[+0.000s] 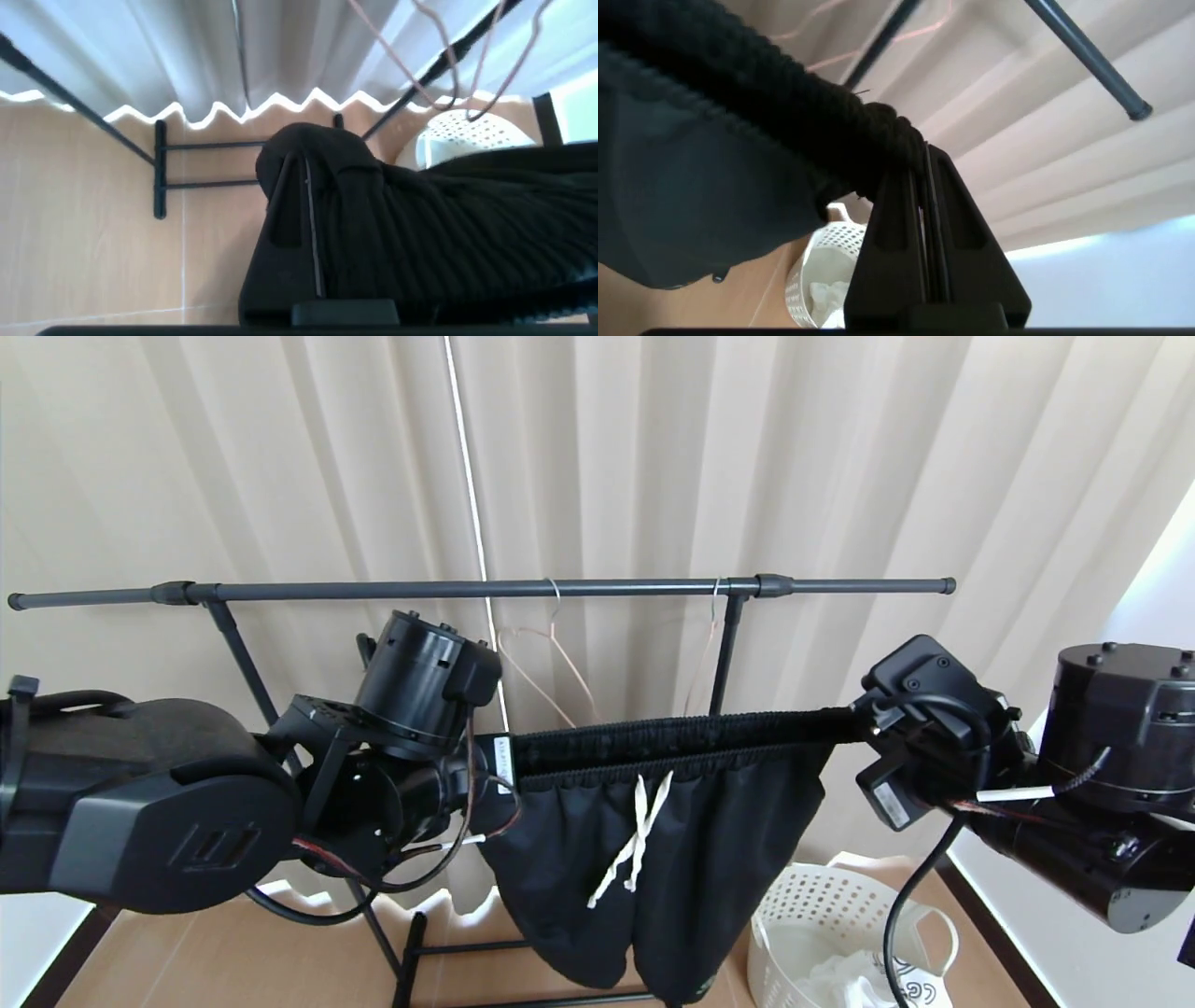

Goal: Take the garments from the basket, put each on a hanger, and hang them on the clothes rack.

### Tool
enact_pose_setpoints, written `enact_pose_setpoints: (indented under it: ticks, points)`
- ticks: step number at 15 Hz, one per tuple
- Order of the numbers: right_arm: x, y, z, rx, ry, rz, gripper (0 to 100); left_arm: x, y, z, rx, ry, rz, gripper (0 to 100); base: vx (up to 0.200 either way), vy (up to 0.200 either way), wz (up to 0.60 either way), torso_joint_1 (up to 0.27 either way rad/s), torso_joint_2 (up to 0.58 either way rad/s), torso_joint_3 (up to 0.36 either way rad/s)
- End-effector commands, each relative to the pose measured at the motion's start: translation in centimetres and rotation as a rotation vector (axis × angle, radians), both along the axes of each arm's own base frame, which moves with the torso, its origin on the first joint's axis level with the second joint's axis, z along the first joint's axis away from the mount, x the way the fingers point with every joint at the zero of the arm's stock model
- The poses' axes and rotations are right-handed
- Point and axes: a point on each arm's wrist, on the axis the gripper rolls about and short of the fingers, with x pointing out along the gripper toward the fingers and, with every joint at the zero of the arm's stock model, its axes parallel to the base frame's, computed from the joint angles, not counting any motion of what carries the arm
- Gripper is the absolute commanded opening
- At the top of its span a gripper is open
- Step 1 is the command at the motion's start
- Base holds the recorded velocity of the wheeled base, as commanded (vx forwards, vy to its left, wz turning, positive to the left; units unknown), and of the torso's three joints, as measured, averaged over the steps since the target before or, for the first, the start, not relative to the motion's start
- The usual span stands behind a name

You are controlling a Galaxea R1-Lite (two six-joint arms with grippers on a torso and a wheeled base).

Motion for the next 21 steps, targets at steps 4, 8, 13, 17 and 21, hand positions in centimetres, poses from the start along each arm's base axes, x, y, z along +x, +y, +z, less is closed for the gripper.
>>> enact_pose_setpoints:
  ticks: [4, 8, 13, 17, 21]
  points:
    - [2.0, -1.7, 0.1, 0.000, -0.003, -0.098, 0, -0.9, 3.7, 0.3, 0.000, 0.000, 0.085, 0, 0.000, 0.000, 0.00, 0.000, 0.00, 0.000]
    - [2.1, -1.7, -0.4, -0.009, 0.013, -0.098, 0, -0.9, 3.6, 0.0, 0.005, 0.007, 0.079, 0, 0.000, 0.000, 0.00, 0.000, 0.00, 0.000]
    - [0.5, -0.9, -1.0, -0.024, 0.038, -0.035, 0, 1.5, 2.1, 0.8, 0.013, -0.023, 0.056, 0, 0.000, 0.000, 0.00, 0.000, 0.00, 0.000]
    - [-2.1, -0.3, -1.4, -0.028, 0.067, 0.207, 0, 5.6, -0.4, 3.5, -0.020, -0.127, 0.030, 0, 0.000, 0.000, 0.00, 0.000, 0.00, 0.000]
    - [-5.7, 2.8, -2.0, -0.005, 0.118, 0.522, 0, 8.1, -2.3, 5.5, -0.043, -0.206, -0.037, 0, 0.000, 0.000, 0.00, 0.000, 0.00, 0.000]
